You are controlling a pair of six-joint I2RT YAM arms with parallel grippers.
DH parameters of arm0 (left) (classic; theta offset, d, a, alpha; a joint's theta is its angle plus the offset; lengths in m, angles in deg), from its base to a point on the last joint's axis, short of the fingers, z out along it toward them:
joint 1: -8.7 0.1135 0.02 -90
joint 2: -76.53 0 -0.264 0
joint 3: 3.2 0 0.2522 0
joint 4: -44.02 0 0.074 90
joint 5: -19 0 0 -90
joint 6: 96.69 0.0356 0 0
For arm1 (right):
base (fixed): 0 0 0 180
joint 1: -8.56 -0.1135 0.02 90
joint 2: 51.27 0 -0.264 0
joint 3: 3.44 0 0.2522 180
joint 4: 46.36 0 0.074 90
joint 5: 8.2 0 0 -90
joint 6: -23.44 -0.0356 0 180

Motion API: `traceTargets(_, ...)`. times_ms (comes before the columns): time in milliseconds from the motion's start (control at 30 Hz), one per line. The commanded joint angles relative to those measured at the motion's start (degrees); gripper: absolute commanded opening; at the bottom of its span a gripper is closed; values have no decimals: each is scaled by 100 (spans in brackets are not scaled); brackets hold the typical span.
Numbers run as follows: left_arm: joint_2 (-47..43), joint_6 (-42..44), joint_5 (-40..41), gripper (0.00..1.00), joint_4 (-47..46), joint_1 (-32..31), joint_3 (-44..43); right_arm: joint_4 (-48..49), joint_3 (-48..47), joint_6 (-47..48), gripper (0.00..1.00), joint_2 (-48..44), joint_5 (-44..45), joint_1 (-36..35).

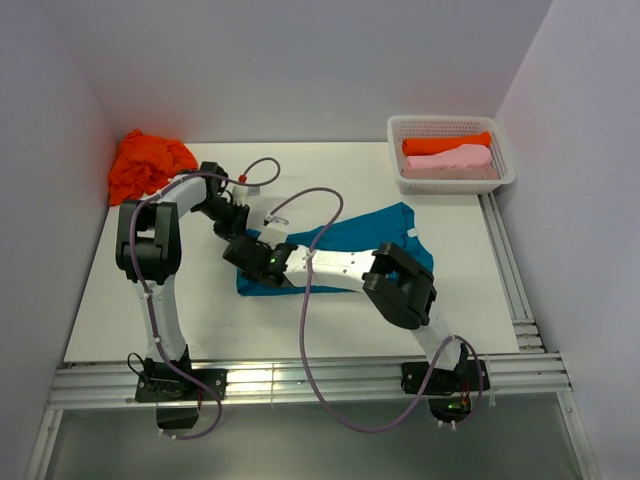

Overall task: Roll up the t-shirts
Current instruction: Roll the tshirt

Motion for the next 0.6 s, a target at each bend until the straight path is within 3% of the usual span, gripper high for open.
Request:
traceTargets(0,-152,182,361,15,-136,-75,-59,-366,-748,501,38,-97,557,-38)
traceTargets(333,-153,156,449,16,-110,-163,-94,-1183,-3147,1030,40,1521,610,6)
traceTargets(567,-170,129,475,17,-110,-181,-111,-1404,-3290,1109,41,1785,838,-2)
